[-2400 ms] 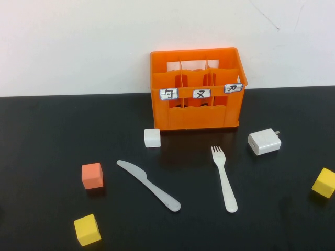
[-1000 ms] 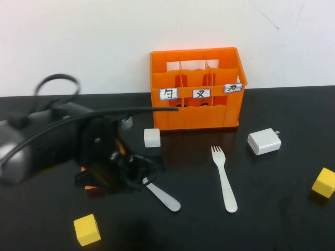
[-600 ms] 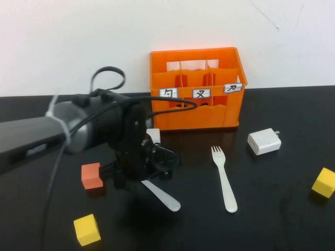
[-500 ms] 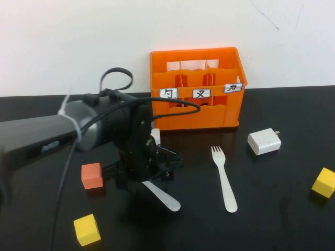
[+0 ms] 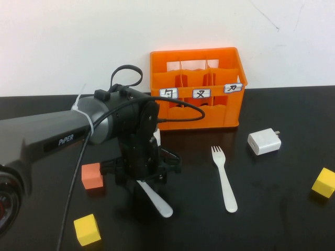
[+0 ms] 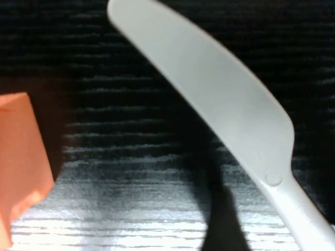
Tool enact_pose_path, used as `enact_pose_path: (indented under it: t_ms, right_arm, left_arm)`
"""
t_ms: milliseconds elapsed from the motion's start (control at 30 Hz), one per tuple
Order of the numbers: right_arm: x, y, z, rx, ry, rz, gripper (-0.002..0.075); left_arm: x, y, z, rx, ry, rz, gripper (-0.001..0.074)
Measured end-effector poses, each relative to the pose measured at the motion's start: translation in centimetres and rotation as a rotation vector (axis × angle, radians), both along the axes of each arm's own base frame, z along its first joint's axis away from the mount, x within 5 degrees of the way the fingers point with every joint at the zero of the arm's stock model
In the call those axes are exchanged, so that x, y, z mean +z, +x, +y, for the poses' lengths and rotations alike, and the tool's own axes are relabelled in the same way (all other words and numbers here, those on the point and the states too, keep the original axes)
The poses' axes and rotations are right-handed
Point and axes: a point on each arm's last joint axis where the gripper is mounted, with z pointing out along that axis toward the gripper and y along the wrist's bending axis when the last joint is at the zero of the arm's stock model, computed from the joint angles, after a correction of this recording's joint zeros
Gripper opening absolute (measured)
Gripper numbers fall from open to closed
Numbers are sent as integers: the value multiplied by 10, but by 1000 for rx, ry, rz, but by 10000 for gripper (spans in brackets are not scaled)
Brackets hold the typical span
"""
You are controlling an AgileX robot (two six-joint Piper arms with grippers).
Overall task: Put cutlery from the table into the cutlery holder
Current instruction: Pick up the knife
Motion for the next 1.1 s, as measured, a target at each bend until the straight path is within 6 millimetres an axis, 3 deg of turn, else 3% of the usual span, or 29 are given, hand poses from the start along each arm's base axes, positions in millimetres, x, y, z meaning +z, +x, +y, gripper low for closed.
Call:
enact_pose_path:
  t_ms: [333,733,1100]
  right_arm:
    - [0,0,1,3,5,-3,-2]
    - [1,0,1,7,7,-6,-2]
    - [1,0,1,7,6,-10,-2]
  left_arm:
    - [-2,-1,0,-45,14,33,94]
    - [6,-2,-1,-36,-14,9,95]
    - [86,-21,17,-61,-27,-166,95]
